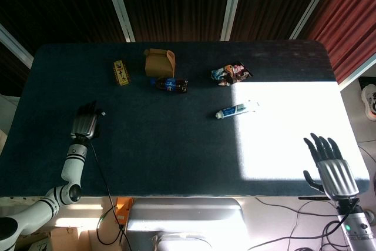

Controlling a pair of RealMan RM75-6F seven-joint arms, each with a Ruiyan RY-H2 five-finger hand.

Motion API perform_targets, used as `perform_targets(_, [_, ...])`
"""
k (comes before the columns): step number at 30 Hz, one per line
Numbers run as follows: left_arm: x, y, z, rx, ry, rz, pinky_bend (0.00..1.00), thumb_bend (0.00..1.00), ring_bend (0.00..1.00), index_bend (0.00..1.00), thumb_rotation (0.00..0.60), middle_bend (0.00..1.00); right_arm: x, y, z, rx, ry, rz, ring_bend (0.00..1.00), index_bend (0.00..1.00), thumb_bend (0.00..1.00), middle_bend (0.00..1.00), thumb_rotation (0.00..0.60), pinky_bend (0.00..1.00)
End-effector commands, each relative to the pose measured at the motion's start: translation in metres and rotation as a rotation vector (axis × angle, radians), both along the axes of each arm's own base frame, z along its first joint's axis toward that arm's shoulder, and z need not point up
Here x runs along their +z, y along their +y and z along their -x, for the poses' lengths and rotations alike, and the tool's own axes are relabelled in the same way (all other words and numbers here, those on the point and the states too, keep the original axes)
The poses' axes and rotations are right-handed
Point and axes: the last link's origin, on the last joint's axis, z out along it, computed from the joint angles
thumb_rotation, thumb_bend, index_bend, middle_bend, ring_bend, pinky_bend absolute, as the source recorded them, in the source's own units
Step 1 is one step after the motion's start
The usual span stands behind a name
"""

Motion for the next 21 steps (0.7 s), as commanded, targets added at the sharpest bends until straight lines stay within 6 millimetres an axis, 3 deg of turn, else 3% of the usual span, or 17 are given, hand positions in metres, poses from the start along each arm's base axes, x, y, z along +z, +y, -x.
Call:
perform_targets(1, [-0.0003,0.0008,0.0012,0.007,0.001,0.002,0.10,0.57,0.00,0.27,0.600,0.00,0.0000,0.0000,0.0002,-0.001,0.000,0.001,0.00,0.00,0.31,0.00,0.600,0.00])
perform_targets(21, [-0.0054,0.0057,0.0069,0.036,0.045,0.022,0.10,0.57,0.00,0.27,0.600,0.00,0.0060,-0.0003,0.0026,-0.010,-0.012,0.017,0.00,0.00,0.31,0.00,0.600,0.00])
